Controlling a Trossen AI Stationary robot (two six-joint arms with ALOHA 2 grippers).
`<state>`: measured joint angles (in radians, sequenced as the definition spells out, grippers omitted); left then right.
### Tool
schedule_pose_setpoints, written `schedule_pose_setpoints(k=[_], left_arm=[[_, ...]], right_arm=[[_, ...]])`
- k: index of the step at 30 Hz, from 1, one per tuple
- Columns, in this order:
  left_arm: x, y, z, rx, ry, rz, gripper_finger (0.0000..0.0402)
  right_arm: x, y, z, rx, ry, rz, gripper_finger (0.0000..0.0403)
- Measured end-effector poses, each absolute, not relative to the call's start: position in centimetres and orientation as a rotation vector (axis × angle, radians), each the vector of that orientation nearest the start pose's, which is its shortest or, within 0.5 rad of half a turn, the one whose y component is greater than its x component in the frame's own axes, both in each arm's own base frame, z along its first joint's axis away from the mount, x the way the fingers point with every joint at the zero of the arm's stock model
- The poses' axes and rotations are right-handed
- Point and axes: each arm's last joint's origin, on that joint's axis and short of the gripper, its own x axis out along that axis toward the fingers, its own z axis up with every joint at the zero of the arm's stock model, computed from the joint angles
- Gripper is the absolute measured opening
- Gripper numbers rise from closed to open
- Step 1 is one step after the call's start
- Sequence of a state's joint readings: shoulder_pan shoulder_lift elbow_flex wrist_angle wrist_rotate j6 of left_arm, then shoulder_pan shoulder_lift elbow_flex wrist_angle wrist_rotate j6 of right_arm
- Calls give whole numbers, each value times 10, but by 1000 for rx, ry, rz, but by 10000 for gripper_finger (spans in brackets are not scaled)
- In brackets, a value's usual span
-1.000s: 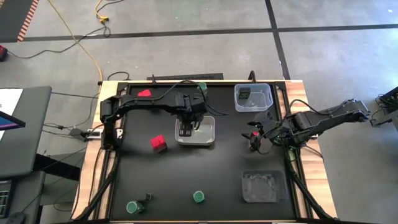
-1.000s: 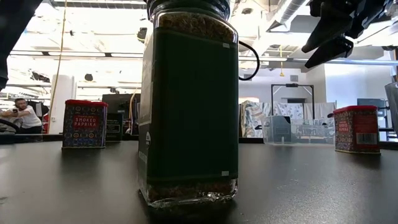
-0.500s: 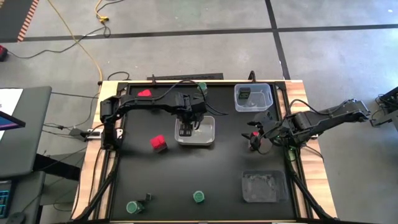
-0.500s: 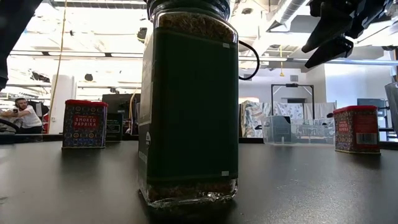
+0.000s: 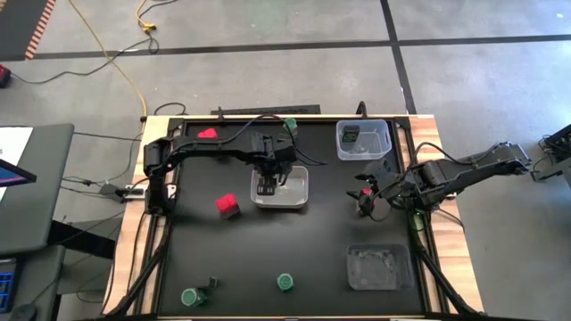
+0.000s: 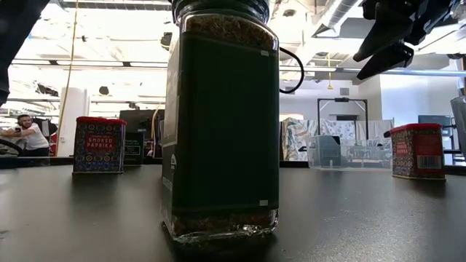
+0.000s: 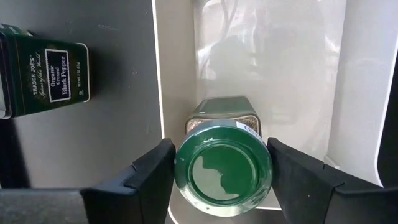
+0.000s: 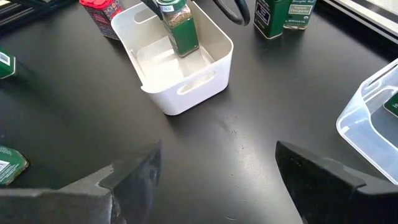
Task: Sort spices by type
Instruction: Put the middle left green seasoning bottle into the white bin, then put the bottom right red seasoning can into the black bin
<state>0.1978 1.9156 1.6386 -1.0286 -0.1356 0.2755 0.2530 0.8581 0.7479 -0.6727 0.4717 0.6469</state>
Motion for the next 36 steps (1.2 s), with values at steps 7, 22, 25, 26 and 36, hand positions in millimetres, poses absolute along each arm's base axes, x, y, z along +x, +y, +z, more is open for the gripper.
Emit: schedule_pose_setpoints(k=[7, 22, 25, 26, 36], left_arm=[[378, 80, 250, 185, 1339, 108, 236], [378, 80, 250, 187, 1337, 113, 267], [380, 80, 250, 191, 1325, 113, 286], [380, 80, 250, 194, 1322, 112, 291], [380, 82, 250, 209, 1318, 104, 296]], right_arm=[[162, 28, 270, 338, 631, -431, 340], [162, 28, 270, 338, 631, -431, 340], [162, 28, 270, 338, 631, -431, 340], [162, 28, 270, 338, 631, -431, 340], [162, 28, 270, 337, 631, -431, 340]])
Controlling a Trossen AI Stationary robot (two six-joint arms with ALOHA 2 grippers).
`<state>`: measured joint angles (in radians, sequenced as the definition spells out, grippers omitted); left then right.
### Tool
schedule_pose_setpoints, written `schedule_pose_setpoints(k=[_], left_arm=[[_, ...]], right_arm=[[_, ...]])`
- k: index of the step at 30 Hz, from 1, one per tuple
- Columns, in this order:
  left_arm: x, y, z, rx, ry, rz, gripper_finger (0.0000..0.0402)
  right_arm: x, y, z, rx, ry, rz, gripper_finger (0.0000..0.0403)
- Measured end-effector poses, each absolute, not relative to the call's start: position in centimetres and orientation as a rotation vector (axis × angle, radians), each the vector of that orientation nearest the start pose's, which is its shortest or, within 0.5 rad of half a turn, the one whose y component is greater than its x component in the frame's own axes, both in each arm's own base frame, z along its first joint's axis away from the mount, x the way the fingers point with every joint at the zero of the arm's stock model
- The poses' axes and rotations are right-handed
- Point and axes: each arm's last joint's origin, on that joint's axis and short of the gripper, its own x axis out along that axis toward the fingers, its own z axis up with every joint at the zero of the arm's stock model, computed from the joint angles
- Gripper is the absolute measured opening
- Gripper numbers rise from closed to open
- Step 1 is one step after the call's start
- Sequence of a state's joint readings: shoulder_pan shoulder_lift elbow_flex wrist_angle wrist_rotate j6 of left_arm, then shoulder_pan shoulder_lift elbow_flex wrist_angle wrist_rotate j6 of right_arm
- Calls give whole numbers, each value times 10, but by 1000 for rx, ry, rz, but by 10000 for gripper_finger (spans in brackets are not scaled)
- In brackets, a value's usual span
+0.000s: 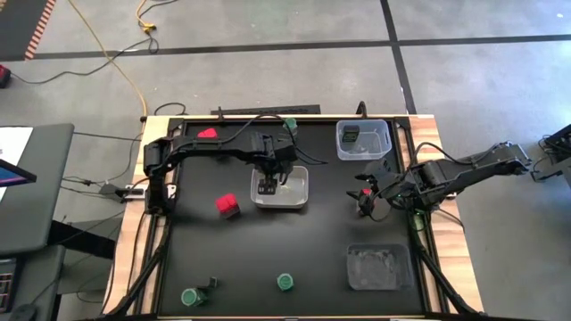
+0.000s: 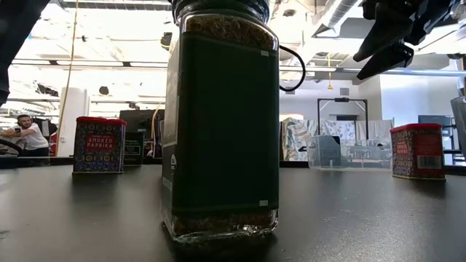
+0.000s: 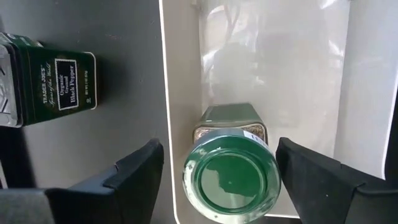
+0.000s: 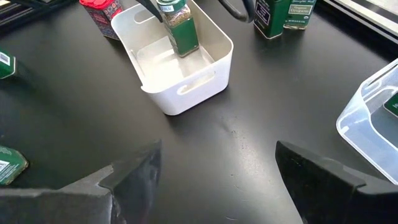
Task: Sort spices by type
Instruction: Put the bottom right red seasoning can into the black bin
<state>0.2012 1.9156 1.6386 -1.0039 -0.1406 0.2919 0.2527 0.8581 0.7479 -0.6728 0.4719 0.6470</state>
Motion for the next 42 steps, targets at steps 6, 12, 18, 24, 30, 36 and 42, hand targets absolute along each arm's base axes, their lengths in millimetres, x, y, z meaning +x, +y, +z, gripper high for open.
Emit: schedule_pose_setpoints(k=[6, 12, 18, 24, 30, 36, 42], left_arm=[[385, 83, 264, 221, 1271, 109, 295], [392, 84, 293, 265, 1169, 110, 295], [399, 86, 323, 378, 1049, 84, 295], [411, 88, 337, 594, 902, 38, 295], [420, 91, 347, 799, 779, 19, 295], [429, 104, 364, 1019, 615, 77, 295], [427, 126, 375, 1058, 540, 189, 295]], right_arm=[[162, 28, 270, 338, 630, -431, 340], [162, 28, 270, 337, 630, -431, 340], [162, 28, 270, 337, 631, -431, 340], [162, 28, 270, 338, 631, -431, 340], [162, 28, 270, 337, 631, -430, 340], [162, 28, 270, 337, 631, -431, 340], [162, 28, 270, 337, 630, -431, 340]])
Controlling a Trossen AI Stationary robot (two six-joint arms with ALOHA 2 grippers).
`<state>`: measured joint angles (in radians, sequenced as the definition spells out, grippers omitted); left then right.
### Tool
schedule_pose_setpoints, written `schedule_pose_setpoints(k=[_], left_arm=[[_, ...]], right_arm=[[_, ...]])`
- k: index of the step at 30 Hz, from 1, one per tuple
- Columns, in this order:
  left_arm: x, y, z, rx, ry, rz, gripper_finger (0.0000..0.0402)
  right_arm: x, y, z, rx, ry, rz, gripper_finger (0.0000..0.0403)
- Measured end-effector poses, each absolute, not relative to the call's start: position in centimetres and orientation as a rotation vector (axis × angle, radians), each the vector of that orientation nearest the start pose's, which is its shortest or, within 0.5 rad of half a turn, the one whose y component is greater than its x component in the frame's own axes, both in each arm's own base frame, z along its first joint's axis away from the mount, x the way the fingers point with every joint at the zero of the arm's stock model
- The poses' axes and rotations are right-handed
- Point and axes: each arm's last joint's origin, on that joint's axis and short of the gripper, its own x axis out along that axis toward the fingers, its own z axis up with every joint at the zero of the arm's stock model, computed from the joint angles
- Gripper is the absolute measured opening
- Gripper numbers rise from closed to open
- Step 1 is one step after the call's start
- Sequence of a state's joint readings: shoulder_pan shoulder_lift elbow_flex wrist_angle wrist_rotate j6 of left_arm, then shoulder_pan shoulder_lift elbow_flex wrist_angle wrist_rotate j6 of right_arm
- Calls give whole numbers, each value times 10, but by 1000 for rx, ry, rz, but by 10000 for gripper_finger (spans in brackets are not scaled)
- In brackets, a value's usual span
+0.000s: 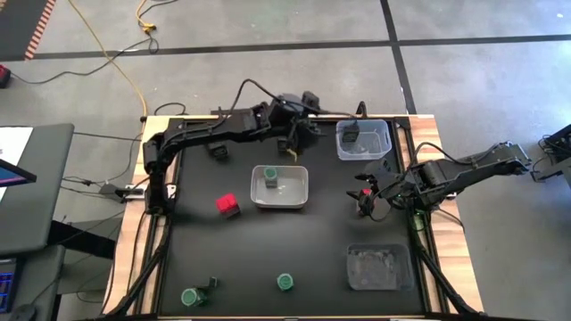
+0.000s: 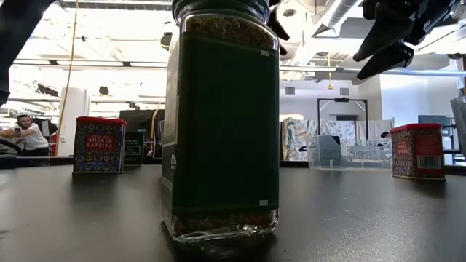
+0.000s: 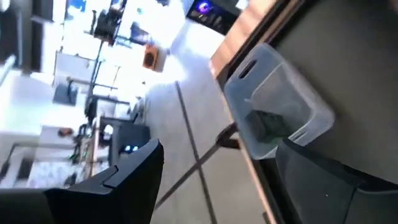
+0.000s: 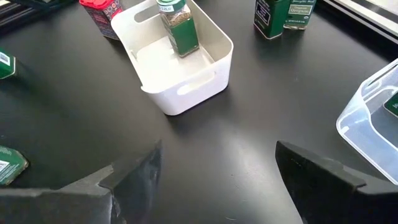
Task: Sort spices by type
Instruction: Put the bottom right red seasoning can into the black bin
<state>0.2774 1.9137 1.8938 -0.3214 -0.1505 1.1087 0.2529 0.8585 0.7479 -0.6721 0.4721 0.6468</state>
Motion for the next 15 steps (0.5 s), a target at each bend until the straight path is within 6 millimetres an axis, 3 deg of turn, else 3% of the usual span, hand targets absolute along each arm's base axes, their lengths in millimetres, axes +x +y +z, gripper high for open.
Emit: schedule_pose_setpoints(k=[4, 9, 15], left_arm=[[426, 131, 374, 757, 511, 269, 295], [427, 116, 366, 270, 500, 328, 295], [428, 85, 355, 78, 588, 227, 295]], right_arm=[[163, 28, 271, 342, 621, -428, 340], [163, 29, 271, 343, 617, -427, 340], [169, 30, 269, 347, 611, -427, 340]])
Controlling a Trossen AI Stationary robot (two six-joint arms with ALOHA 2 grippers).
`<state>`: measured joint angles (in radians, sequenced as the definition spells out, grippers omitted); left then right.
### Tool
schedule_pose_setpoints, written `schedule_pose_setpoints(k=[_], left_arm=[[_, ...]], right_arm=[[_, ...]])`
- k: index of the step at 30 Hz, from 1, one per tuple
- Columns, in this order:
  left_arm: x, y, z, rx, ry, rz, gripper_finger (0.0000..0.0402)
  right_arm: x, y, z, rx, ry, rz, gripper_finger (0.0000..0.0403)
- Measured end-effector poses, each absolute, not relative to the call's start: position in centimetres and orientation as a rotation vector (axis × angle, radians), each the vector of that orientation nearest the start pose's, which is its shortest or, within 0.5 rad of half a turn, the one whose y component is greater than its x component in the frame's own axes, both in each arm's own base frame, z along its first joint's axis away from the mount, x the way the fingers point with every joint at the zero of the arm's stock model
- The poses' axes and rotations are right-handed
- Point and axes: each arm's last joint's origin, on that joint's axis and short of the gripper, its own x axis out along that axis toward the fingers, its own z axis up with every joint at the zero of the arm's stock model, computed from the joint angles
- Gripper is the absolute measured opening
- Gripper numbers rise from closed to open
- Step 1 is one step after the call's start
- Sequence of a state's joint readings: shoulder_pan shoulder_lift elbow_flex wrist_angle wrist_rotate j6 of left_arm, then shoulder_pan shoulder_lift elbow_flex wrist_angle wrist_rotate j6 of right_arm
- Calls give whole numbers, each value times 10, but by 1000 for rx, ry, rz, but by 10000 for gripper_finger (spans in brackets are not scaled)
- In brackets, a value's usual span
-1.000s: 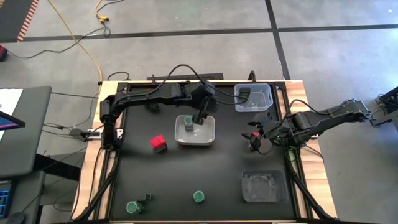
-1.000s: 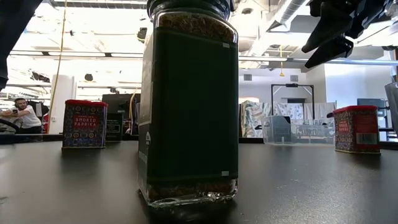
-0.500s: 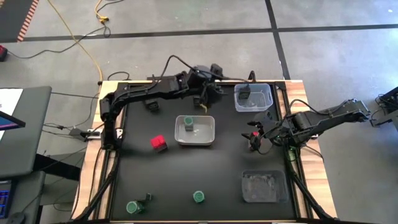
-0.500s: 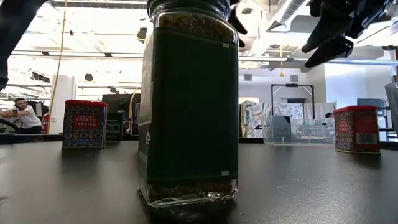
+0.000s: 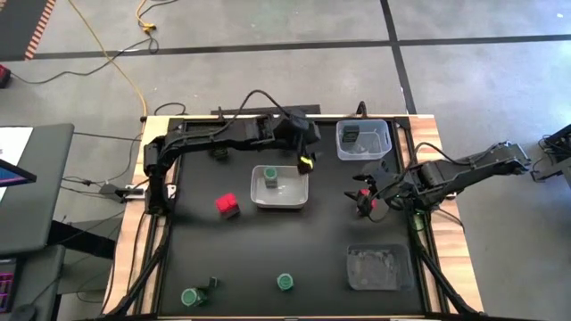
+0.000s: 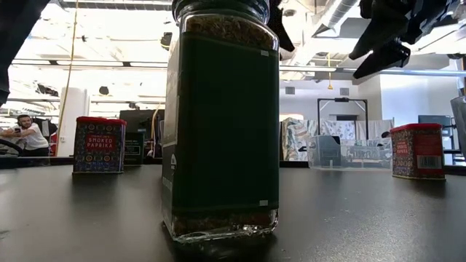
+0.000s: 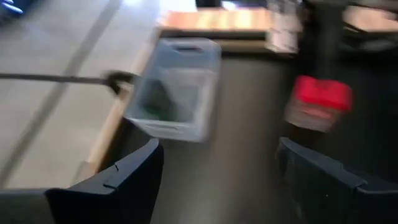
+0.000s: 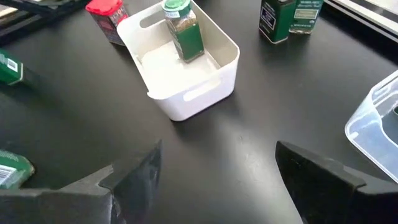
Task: Sort spices by type
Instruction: Put the bottom right red seasoning can into the black bin
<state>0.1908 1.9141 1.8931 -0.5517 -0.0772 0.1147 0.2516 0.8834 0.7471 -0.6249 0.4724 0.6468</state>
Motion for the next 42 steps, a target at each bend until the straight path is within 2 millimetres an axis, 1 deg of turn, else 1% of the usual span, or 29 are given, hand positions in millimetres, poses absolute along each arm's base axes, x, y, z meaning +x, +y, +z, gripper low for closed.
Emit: schedule_pose_setpoints(k=[4, 8, 11, 14, 17, 22, 24, 26, 27, 29, 32, 35, 37, 39, 42], left_arm=[[429, 67, 351, 42, 625, 127, 295], [426, 60, 346, 30, 688, 103, 295], [418, 58, 343, 15, 701, 76, 295], [400, 54, 338, -3, 672, 66, 295], [370, 49, 329, -36, 628, 79, 295], [302, 41, 324, -89, 489, 128, 295], [276, 37, 322, -100, 460, 135, 295], [253, 33, 321, -97, 441, 133, 295], [241, 32, 321, -97, 438, 133, 295], [220, 29, 320, -102, 434, 134, 295], [192, 26, 317, -95, 405, 156, 295], [171, 24, 313, -67, 365, 173, 295], [160, 23, 309, -54, 345, 177, 295], [151, 22, 306, -46, 332, 179, 295], [143, 20, 299, -52, 320, 181, 295]], right_arm=[[179, 26, 267, 363, 592, -454, 340], [196, 19, 264, 394, 548, -499, 340], [208, 11, 262, 420, 504, -534, 340], [215, 4, 259, 436, 488, -567, 340], [215, -3, 259, 461, 474, -601, 340], [215, -20, 260, 541, 433, -689, 340], [215, -25, 261, 586, 403, -716, 340], [217, -30, 264, 644, 355, -700, 340], [220, -32, 268, 668, 312, -680, 340], [225, -34, 282, 690, 225, -629, 340], [235, -33, 313, 642, 144, -576, 340], [246, -32, 341, 568, 204, -585, 337], [253, -32, 354, 549, 301, -654, 333], [258, -36, 364, 561, 417, -744, 330], [260, -42, 370, 635, 600, -894, 327]])
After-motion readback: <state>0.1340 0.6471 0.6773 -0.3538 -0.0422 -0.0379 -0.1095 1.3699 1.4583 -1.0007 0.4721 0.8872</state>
